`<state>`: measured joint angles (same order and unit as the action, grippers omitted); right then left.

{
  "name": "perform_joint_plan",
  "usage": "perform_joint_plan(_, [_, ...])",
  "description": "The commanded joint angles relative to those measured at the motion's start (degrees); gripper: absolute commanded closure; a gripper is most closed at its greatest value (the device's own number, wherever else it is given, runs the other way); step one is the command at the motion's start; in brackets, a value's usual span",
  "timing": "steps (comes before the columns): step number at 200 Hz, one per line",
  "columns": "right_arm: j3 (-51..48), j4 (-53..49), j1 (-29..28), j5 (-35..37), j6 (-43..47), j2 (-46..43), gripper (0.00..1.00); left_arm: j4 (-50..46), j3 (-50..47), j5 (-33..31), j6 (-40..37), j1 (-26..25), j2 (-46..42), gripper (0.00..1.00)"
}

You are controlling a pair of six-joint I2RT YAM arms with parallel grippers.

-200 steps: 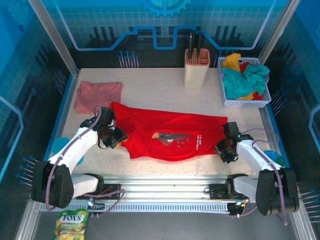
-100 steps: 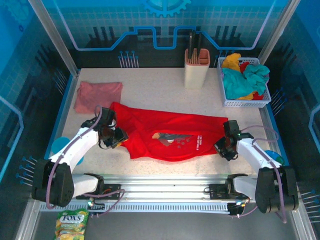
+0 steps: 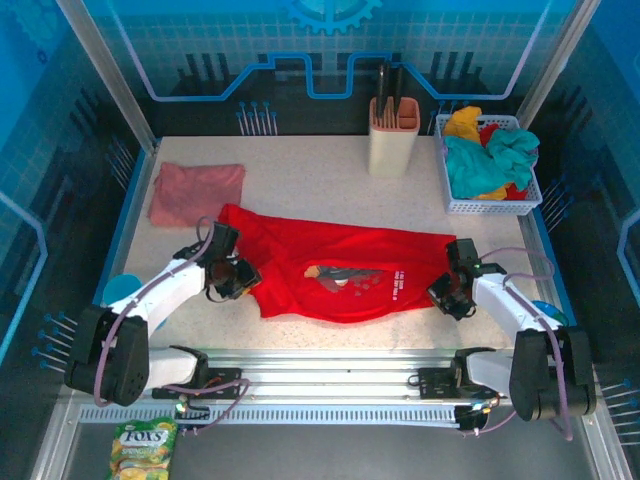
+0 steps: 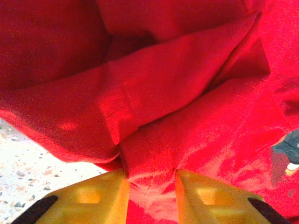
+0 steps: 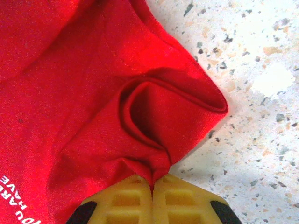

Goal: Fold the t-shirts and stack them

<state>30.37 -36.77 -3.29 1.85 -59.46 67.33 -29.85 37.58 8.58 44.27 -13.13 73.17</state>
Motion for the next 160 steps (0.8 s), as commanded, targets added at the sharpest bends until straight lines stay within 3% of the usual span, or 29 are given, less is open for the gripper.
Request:
perform_joint_plan(1, [1.00, -0.36, 1.33, -0.79, 0.93, 0.68, 1.00, 3.82, -1.69, -2.10, 3.17, -1.74, 1.49, 0.70])
perform_joint_plan(16, [0.99, -0.14, 1.39, -1.03, 1.05, 0.78, 1.00, 4.93, -2.11, -2.92, 3.95, -2.66, 2.29, 0.76])
perform_joint_plan(42, [0.89, -0.13, 1.61, -1.24, 1.50, 0.74, 1.00, 4.92, -1.93, -2.95, 5.18, -4.02, 2.17, 1.00])
perform_joint_plan(119, [0.65, 0.60, 2.48, -2.37, 2.50, 1.12, 1.00, -6.97, 2.29, -7.25, 12.57, -14.68, -5.42, 1.00])
perform_joint_plan(160, [0.30, 1.44, 2.75, -2.80, 2.88, 1.75, 1.00, -5.13, 2.17, -8.51, 17.07, -19.70, -3.66, 1.00])
